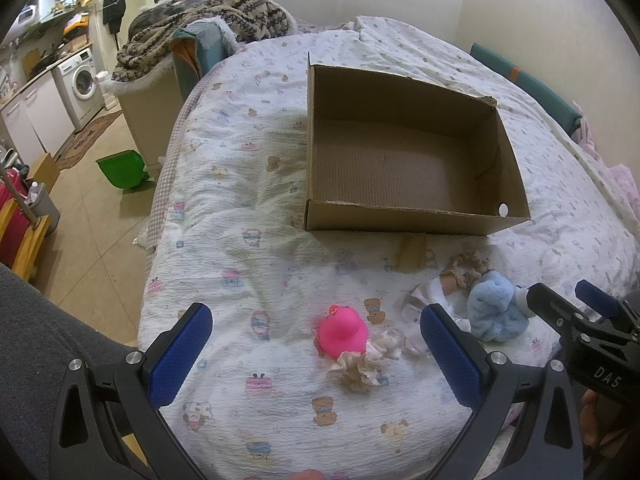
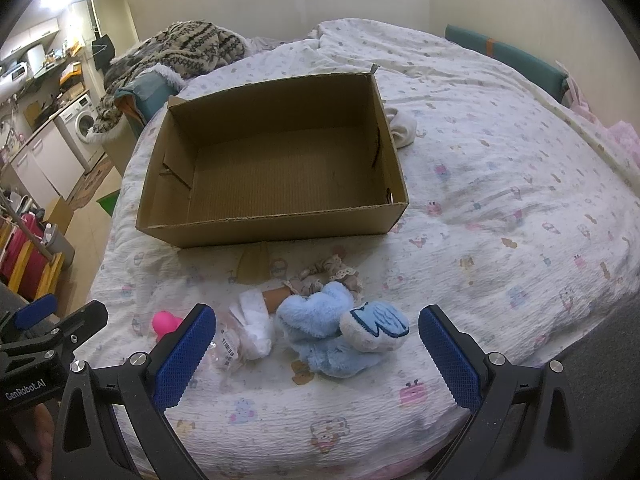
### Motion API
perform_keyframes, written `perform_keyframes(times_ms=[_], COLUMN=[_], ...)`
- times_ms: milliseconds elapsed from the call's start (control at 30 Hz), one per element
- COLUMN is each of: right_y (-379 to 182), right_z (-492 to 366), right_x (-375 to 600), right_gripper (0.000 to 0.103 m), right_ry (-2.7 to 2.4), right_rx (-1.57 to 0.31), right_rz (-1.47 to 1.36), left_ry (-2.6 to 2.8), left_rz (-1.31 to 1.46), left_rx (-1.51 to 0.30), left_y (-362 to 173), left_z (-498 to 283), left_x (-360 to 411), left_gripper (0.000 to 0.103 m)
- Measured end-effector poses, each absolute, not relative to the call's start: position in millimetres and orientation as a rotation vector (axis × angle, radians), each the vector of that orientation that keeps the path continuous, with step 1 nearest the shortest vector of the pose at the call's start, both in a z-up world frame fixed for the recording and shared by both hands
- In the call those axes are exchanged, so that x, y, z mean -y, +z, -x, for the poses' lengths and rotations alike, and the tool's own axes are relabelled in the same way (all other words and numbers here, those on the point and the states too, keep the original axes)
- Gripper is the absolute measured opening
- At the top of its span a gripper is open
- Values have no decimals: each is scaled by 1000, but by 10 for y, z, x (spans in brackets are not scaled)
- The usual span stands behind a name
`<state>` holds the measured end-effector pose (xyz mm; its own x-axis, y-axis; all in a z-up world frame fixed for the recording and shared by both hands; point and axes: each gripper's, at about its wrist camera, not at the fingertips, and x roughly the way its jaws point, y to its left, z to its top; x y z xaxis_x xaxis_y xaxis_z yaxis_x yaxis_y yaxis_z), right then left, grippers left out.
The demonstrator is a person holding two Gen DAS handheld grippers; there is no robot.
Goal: Organize soft objects
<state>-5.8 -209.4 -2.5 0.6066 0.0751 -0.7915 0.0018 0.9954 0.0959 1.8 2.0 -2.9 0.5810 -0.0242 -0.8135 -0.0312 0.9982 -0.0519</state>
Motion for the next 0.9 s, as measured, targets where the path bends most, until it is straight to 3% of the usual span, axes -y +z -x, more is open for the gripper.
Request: perform_keyframes(times_ms=[900], right_y=[-58], right_z=[83], right_x=[2060], right_gripper=[103], right_ry=[48], right_rx=[-927], right_rz=[-114], left_ry=[-8], left_rz=[61], left_rx=[-964], left_y=[-36], left_z=[-26], left_x=[48], left_gripper=[103])
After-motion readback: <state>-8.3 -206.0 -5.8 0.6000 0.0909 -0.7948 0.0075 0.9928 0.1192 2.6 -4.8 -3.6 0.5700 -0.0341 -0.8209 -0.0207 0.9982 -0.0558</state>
